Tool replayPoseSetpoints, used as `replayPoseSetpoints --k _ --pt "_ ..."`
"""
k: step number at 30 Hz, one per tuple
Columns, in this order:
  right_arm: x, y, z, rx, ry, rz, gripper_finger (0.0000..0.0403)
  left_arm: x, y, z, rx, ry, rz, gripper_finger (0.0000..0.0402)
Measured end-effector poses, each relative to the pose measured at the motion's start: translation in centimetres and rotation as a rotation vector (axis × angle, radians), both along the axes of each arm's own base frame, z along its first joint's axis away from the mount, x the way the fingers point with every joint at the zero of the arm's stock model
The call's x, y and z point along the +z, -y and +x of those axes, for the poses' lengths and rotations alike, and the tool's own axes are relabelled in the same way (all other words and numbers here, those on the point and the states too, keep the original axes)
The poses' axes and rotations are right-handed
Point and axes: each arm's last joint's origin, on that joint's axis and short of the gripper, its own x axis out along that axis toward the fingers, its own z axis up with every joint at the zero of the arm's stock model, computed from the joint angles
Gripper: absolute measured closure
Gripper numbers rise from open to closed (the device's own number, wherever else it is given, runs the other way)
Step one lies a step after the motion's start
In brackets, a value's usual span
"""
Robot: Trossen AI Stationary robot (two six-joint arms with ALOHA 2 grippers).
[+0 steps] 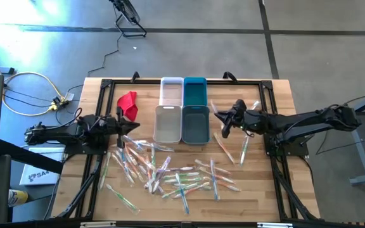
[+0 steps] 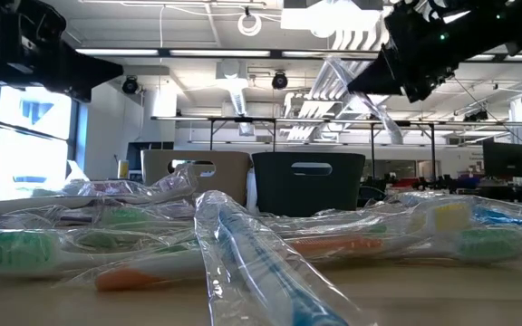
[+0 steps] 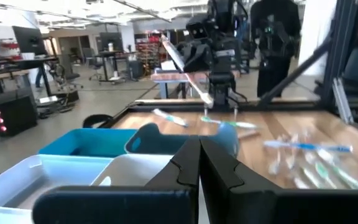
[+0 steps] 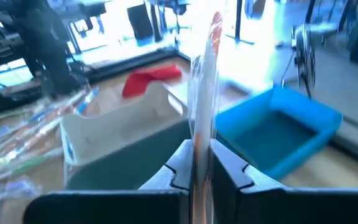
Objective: Pick & Place Toothbrushes
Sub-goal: Put the orange toothbrush into the transparent bin
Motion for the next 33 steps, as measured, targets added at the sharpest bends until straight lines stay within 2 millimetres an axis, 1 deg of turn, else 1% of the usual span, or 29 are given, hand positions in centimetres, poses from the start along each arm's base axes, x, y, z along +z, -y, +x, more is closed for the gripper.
replayPoseSetpoints --k 7,12,16,19,26,33 --pt "0.5 1.0 0.3 -0.018 0.01 -0.109 0.0383 0.6 -0.1 -0.1 0.018 0.07 -0.05 0.0401" --pt "0.6 1.7 0.2 -0.043 0.008 -0.13 0.0383 0.8 -0.3 -0.2 0.101 0.1 -0.077 0.0401" --pt "0.5 2.2 0.3 -0.052 0.017 -0.13 0.0383 0.9 -0.6 -0.3 0.212 0.115 -0.102 0.0401" --pt "0.5 2.4 0.8 0.004 0.031 -0.146 0.0383 0.9 -0.8 -0.4 0.26 0.122 -0.123 0.0401" --pt "0.9 2.8 2.4 0.186 0.184 -0.225 0.0383 1.8 -0.8 -0.6 0.263 0.225 -0.129 0.0401" --pt "0.0 3.7 3.6 0.183 0.221 -0.252 0.0383 2.2 -0.9 -0.7 0.31 0.227 -0.113 0.0401"
